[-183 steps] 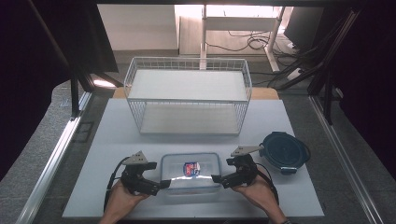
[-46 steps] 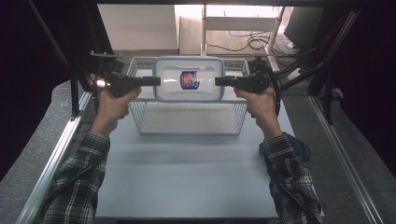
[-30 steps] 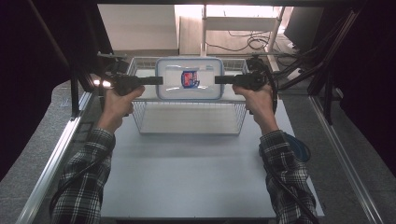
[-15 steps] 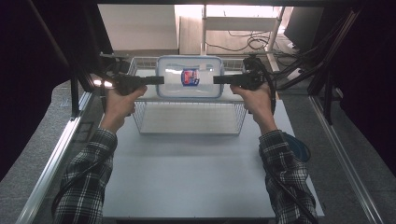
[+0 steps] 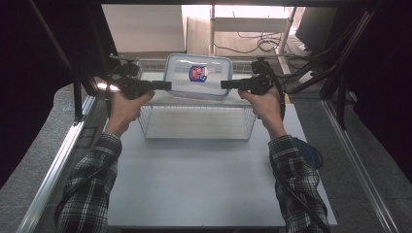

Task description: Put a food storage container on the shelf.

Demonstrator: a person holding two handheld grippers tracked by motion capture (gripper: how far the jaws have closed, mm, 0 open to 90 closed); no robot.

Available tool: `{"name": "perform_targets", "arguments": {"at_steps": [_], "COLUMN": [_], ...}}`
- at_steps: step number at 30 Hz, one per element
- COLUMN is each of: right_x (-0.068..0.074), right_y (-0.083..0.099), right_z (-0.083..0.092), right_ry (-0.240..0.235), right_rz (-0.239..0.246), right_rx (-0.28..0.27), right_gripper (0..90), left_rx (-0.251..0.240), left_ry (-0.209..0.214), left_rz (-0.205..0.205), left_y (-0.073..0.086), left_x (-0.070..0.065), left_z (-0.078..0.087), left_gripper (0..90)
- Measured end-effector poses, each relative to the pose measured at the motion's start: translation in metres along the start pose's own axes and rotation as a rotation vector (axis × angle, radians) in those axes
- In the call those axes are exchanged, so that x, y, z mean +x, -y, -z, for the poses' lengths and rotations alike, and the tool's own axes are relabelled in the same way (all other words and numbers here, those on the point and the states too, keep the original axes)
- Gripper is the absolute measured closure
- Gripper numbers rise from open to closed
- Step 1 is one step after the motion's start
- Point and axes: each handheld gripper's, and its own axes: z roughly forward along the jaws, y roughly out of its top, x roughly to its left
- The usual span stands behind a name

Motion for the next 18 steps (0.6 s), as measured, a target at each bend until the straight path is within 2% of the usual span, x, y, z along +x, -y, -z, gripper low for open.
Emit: {"name": "perform_targets", "arguments": {"at_steps": [2, 5, 7, 8, 11, 12, 14, 16, 18], "right_x": [0.000, 0.002, 0.006, 0.006, 0.011, 0.014, 0.016, 0.016, 0.016], "right_y": [-0.001, -0.002, -0.002, -0.002, -0.002, -0.003, -0.003, -0.004, -0.004], "right_z": [0.000, -0.001, -0.004, -0.004, -0.004, -0.004, -0.001, 0.000, 0.001], "right_ry": [0.007, 0.017, 0.044, 0.044, 0.115, 0.169, 0.207, 0.200, 0.192], "right_rz": [0.001, -0.001, 0.006, 0.006, 0.035, 0.061, 0.079, 0.089, 0.087], "right_rx": [0.005, 0.010, 0.008, 0.008, -0.005, -0.009, -0.034, -0.043, -0.042], "right_gripper": [38.1, 37.0, 32.5, 32.5, 28.7, 28.3, 33.2, 38.4, 39.7], "left_rx": [0.001, -0.001, -0.009, -0.009, -0.028, -0.039, -0.059, -0.064, -0.063], "left_ry": [-0.001, -0.028, -0.056, -0.056, -0.058, -0.057, -0.071, -0.084, -0.086], "left_rz": [-0.001, -0.017, -0.022, -0.022, -0.011, -0.010, -0.015, -0.024, -0.029], "left_y": [0.000, -0.001, -0.002, -0.002, -0.001, -0.002, -0.003, -0.004, -0.004], "left_x": [0.000, -0.003, -0.004, -0.004, -0.003, -0.002, -0.004, -0.006, -0.007], "left_z": [0.000, 0.000, -0.001, -0.001, -0.002, -0.002, -0.002, -0.002, -0.002], "left_gripper": [52.7, 51.5, 46.6, 44.8, 41.1, 38.7, 38.6, 39.4, 40.7]}}
